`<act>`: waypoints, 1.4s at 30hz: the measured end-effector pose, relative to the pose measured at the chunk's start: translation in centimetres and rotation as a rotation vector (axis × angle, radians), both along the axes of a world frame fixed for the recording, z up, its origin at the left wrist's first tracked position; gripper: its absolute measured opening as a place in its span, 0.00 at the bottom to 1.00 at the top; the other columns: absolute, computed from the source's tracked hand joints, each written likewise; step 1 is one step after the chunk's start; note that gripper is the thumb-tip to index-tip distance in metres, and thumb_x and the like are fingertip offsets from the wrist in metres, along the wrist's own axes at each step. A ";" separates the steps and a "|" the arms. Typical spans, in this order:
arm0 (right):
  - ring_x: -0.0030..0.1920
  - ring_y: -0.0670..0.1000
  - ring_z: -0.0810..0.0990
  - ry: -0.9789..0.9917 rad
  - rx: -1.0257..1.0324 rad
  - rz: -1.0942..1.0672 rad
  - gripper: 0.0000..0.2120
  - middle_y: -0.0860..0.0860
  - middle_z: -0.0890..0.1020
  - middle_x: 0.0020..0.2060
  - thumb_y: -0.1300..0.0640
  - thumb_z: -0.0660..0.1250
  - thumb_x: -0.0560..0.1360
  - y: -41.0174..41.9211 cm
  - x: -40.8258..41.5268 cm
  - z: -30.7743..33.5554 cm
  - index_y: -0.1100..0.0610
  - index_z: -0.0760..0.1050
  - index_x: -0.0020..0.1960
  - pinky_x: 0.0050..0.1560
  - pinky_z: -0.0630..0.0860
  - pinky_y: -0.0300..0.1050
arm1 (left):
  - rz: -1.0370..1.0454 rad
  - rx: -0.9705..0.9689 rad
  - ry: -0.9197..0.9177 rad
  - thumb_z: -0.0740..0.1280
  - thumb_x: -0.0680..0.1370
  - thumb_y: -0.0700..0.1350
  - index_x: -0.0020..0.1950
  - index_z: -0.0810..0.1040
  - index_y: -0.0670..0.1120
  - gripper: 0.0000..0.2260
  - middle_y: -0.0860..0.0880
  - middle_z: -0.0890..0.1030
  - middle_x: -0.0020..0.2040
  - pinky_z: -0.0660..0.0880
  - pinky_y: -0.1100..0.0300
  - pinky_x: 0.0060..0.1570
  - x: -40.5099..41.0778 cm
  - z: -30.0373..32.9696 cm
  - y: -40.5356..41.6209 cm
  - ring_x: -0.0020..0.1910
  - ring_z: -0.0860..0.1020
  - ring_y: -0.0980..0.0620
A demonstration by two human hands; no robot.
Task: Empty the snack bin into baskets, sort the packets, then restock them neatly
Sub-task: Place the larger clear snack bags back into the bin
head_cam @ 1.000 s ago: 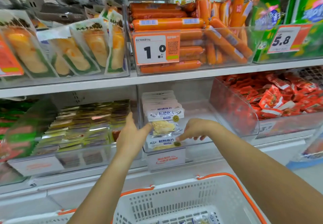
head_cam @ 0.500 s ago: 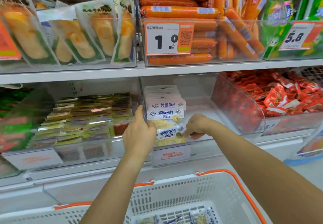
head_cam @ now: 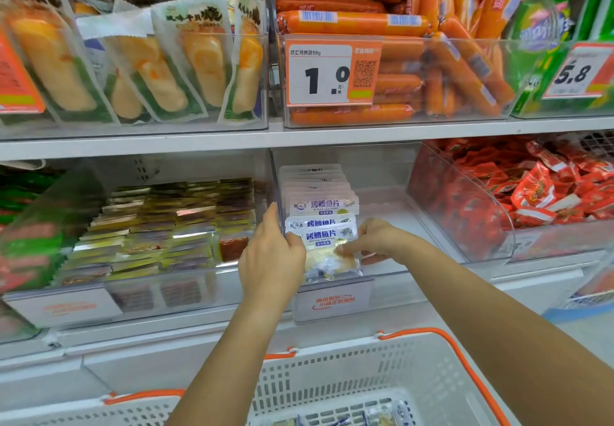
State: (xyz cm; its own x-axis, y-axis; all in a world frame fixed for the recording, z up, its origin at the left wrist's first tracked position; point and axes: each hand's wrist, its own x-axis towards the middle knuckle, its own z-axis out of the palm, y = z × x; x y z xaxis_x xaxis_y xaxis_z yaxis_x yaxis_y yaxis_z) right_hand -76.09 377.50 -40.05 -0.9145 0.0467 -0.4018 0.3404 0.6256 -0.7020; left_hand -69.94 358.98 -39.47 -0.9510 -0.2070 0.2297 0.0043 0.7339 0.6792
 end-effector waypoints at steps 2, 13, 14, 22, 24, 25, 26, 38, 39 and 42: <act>0.48 0.53 0.80 -0.030 0.063 0.059 0.19 0.52 0.76 0.42 0.58 0.77 0.68 -0.2 0.3 0.2 0.57 0.67 0.46 0.53 0.80 0.45 | -0.002 0.003 0.003 0.58 0.79 0.46 0.75 0.59 0.53 0.23 0.49 0.78 0.61 0.76 0.52 0.48 0.0 0.0 0.0 0.51 0.78 0.45; 0.58 0.56 0.76 0.099 0.286 -0.169 0.44 0.56 0.74 0.61 0.51 0.78 0.65 -1.5 -2.9 -0.5 0.63 0.57 0.70 0.50 0.77 0.45 | -0.009 0.018 0.009 0.57 0.80 0.46 0.74 0.59 0.53 0.23 0.49 0.78 0.59 0.75 0.54 0.46 0.1 0.1 -0.1 0.50 0.78 0.46; 0.57 0.55 0.77 0.042 0.235 -0.146 0.46 0.55 0.73 0.63 0.51 0.78 0.65 -2.0 -3.1 -0.7 0.61 0.55 0.73 0.48 0.78 0.46 | -0.011 0.020 0.012 0.58 0.79 0.46 0.74 0.60 0.54 0.22 0.50 0.79 0.58 0.74 0.54 0.44 0.1 0.1 -0.1 0.49 0.78 0.46; 0.58 0.52 0.78 0.047 -0.007 0.011 0.38 0.48 0.80 0.56 0.59 0.81 0.55 -1.8 -3.6 -1.2 0.53 0.72 0.63 0.57 0.75 0.46 | -0.037 0.031 0.002 0.58 0.79 0.45 0.73 0.61 0.55 0.22 0.51 0.79 0.56 0.68 0.57 0.39 0.0 -0.2 -0.2 0.46 0.76 0.49; 0.60 0.54 0.77 0.021 0.023 0.014 0.50 0.49 0.79 0.58 0.50 0.79 0.42 -1.4 -4.4 -2.2 0.53 0.70 0.65 0.61 0.74 0.50 | -0.034 0.028 0.006 0.58 0.79 0.45 0.73 0.61 0.55 0.21 0.51 0.79 0.54 0.67 0.57 0.38 0.0 -0.1 -0.2 0.44 0.75 0.49; 0.60 0.54 0.77 0.015 0.020 0.012 0.54 0.50 0.79 0.59 0.48 0.78 0.40 -1.1 -4.7 -2.8 0.53 0.69 0.66 0.62 0.74 0.52 | -0.037 0.028 0.010 0.58 0.79 0.45 0.72 0.61 0.55 0.21 0.50 0.79 0.54 0.67 0.57 0.38 0.0 0.0 -0.2 0.43 0.75 0.49; 0.61 0.55 0.76 0.017 0.013 0.001 0.54 0.52 0.77 0.61 0.48 0.78 0.42 -0.8 -4.6 -2.8 0.54 0.67 0.67 0.63 0.74 0.53 | -0.044 0.029 0.012 0.58 0.79 0.45 0.72 0.61 0.55 0.21 0.50 0.79 0.53 0.67 0.57 0.38 0.1 0.0 -0.1 0.42 0.75 0.49; 0.33 0.47 0.81 0.640 -0.299 -0.176 0.10 0.51 0.82 0.35 0.67 0.62 0.77 4.1 14.9 2.2 0.54 0.77 0.49 0.41 0.78 0.37 | -0.230 0.242 0.447 0.61 0.77 0.44 0.67 0.70 0.50 0.18 0.61 0.72 0.61 0.62 0.71 0.60 8.1 -1.0 -0.8 0.60 0.68 0.61; 0.32 0.47 0.81 0.590 -0.309 -0.158 0.11 0.52 0.82 0.34 0.69 0.61 0.77 4.7 16.4 0.9 0.55 0.77 0.47 0.40 0.78 0.37 | -0.284 0.266 0.423 0.61 0.77 0.43 0.64 0.71 0.53 0.16 0.67 0.71 0.58 0.63 0.73 0.58 9.8 -2.5 -0.6 0.58 0.69 0.65; 0.32 0.45 0.81 0.307 -0.238 -0.075 0.11 0.53 0.83 0.36 0.68 0.62 0.76 6.9 19.2 -6.0 0.54 0.78 0.46 0.42 0.79 0.41 | -0.413 0.286 0.103 0.60 0.78 0.47 0.56 0.74 0.59 0.10 0.71 0.73 0.53 0.71 0.65 0.53 12.9 -9.5 0.3 0.55 0.73 0.65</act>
State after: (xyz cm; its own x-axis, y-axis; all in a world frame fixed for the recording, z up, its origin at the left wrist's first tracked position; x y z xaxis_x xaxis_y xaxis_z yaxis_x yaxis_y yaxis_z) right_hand -56.86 384.38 -46.07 -0.9914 0.0563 -0.1178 0.1306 0.4147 -0.9006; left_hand -57.00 359.26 -48.99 -0.9423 0.1128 0.3153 0.3317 0.4422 0.8333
